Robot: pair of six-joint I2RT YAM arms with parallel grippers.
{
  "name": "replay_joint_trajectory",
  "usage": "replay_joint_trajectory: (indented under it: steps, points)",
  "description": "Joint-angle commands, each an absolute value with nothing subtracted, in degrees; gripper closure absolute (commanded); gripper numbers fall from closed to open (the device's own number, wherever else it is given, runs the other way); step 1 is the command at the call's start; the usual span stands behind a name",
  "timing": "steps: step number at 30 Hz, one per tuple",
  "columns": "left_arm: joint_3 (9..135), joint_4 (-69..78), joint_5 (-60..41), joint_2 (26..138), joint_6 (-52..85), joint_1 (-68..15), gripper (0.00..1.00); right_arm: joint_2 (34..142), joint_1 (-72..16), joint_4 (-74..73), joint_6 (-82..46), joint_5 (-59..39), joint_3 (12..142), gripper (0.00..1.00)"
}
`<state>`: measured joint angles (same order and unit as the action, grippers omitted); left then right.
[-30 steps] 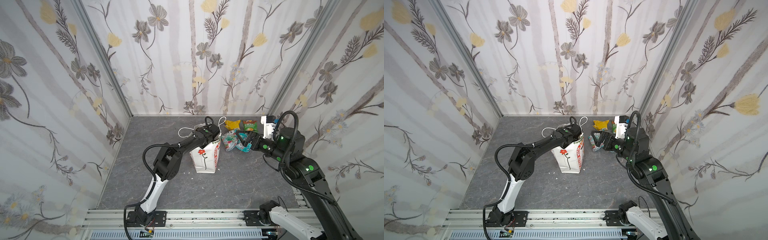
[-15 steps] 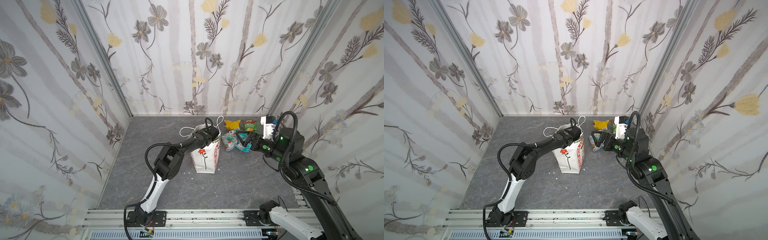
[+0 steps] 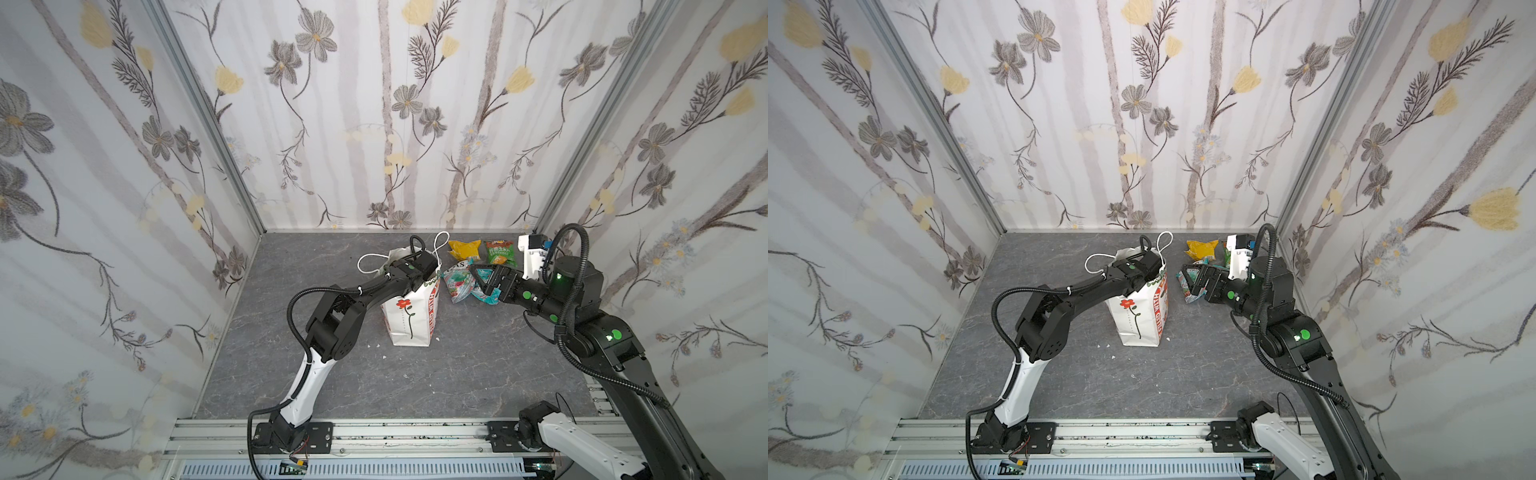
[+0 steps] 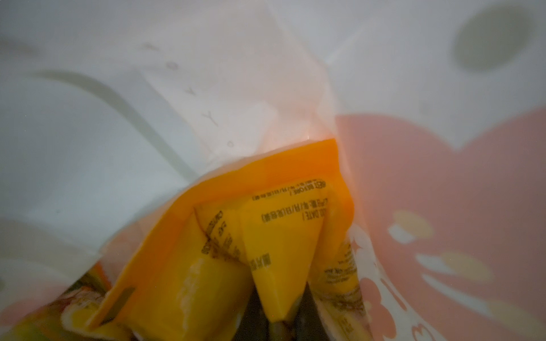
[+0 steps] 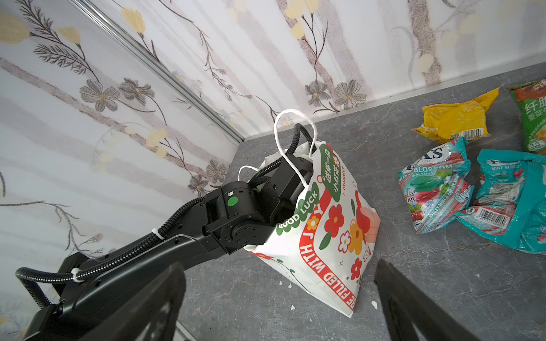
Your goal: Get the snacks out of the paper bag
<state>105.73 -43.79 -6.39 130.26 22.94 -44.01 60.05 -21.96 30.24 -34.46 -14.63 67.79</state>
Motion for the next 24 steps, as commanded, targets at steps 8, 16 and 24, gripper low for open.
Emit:
replay_joint_trajectory:
  steps: [8,16,24]
  points:
    - [106.44,-53.73,-7.32,129.42,23.59,-44.21,1.0,60.47,-21.95,28.31,-34.81,-15.07,66.6,0.01]
    - [108.88,-56.39,-6.46,127.7,22.97,-44.21,1.0,60.46,-21.97,28.3,-34.72,-15.03,66.18,0.01]
    - [113.73,-60.1,-5.13,126.57,22.33,-44.17,1.0,60.73,-21.86,28.21,-34.61,-15.34,65.79,0.01]
